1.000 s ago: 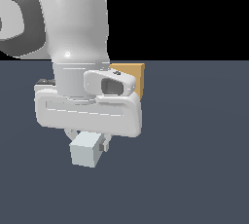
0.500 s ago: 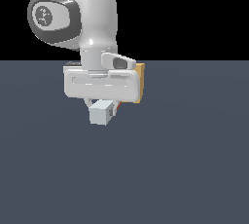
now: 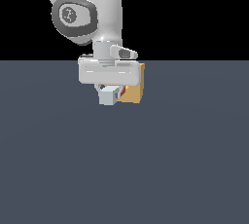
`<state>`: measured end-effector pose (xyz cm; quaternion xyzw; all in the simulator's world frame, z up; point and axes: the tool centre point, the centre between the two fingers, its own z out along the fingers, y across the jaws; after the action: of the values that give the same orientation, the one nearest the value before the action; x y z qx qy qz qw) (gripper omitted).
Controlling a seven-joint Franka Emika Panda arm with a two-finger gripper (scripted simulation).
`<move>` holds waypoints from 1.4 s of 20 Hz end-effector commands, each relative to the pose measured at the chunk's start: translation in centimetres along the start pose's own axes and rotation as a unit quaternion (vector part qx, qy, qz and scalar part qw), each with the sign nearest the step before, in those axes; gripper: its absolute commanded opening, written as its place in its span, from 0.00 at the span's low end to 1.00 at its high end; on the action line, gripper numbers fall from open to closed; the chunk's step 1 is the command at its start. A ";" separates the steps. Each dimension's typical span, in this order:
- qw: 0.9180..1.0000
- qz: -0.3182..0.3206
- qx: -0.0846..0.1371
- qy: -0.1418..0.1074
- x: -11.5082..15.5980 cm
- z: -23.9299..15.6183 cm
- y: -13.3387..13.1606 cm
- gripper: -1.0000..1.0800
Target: Insert the peg into the horizontal hole in a box.
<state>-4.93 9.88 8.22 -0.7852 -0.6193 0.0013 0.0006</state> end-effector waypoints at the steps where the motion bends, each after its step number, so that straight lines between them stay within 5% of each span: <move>1: 1.000 0.003 -0.001 0.000 1.2 -0.5 0.0 0.00; 21: 1.000 0.003 -0.001 0.001 2.5 -0.8 0.2 0.00; 28: 1.000 0.003 -0.001 0.001 5.7 -0.8 0.2 0.00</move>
<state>-3.72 14.40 8.84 -0.7876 -0.6162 0.0018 0.0009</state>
